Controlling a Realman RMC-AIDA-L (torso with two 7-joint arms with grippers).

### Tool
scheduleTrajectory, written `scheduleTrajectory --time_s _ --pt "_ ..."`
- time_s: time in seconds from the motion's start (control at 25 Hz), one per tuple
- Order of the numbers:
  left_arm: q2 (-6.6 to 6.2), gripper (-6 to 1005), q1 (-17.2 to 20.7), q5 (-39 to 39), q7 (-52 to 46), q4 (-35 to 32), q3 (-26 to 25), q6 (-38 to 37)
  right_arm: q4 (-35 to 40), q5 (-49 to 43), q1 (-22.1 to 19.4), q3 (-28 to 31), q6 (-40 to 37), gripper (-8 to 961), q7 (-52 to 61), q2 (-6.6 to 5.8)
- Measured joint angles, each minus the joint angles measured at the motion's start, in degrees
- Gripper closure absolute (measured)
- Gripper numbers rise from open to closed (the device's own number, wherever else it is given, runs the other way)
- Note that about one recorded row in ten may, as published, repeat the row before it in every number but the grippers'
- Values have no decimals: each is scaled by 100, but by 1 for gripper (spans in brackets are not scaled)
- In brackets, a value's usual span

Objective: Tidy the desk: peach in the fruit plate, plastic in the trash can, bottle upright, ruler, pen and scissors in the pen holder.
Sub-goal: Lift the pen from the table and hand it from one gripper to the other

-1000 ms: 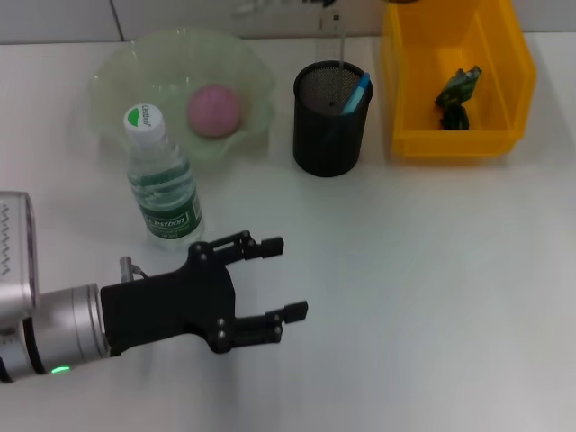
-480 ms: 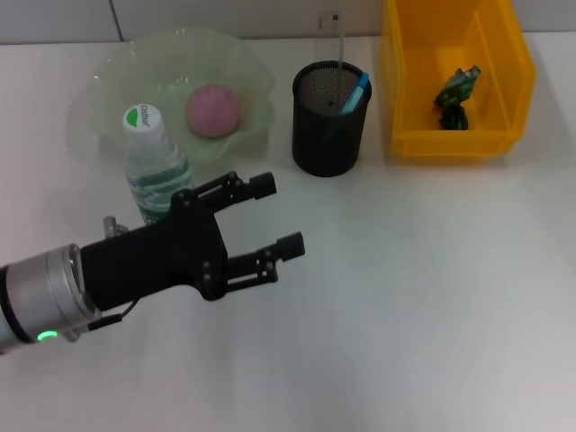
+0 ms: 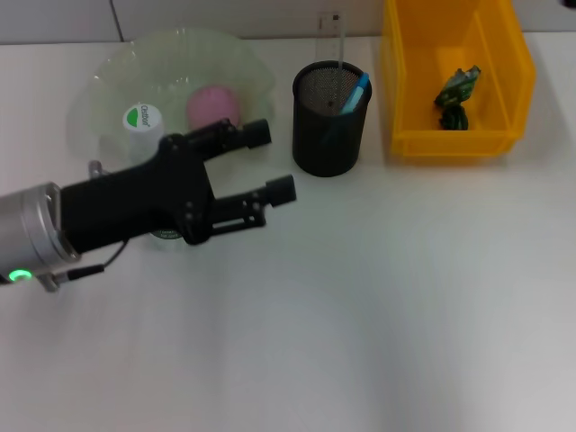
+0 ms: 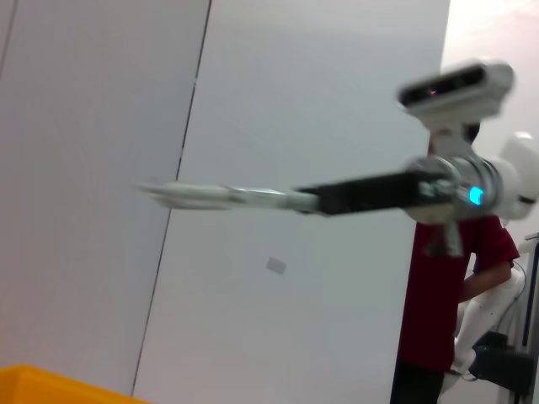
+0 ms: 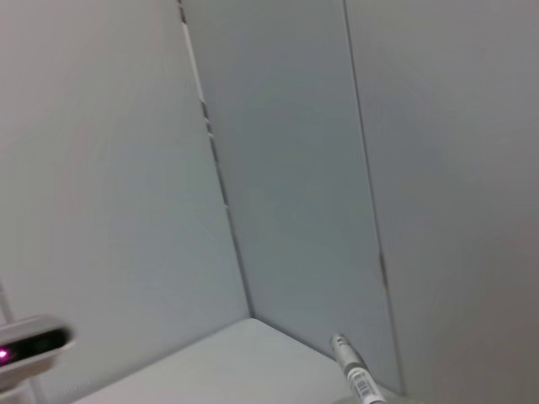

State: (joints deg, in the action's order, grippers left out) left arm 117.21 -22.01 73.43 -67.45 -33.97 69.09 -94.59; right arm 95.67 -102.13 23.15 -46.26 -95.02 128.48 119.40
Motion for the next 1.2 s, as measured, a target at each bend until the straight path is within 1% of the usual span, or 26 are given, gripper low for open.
scheduleTrajectory --time_s 0.16,0.2,0.24,0.4,0.52,0.72,0.88,1.04,1.2 --pt "-88 202 -11 19 -406 -288 -121 -40 -98 307 -163 974 -1203 837 -327 -19" --pt "-98 202 -20 25 -477 -331 -132 -51 -151 322 -223 1342 -1669 837 -484 -21" --pt "-113 202 -30 36 -555 -388 -136 -58 -151 322 -223 1342 -1669 837 -484 -21" --pt "-128 202 -98 54 -704 -460 -142 -103 -427 335 -341 1956 -2411 837 -771 -33" --pt "-128 201 -209 138 -850 -462 -162 -114 -687 380 -434 2265 -2773 837 -981 -76" --pt "-114 201 -378 372 -1170 -461 -290 -164 -978 534 -680 2311 -2979 837 -1315 -167" --pt "-104 201 -456 473 -1217 -415 -289 -280 -1144 540 -787 2183 -2999 836 -1522 -172" --pt "-87 201 -505 522 -1223 -409 -291 -405 -1376 542 -791 1872 -2996 836 -1636 -172" --pt "-58 202 -528 523 -1222 -408 -286 -427 -1598 526 -686 1647 -2983 836 -1712 -172"
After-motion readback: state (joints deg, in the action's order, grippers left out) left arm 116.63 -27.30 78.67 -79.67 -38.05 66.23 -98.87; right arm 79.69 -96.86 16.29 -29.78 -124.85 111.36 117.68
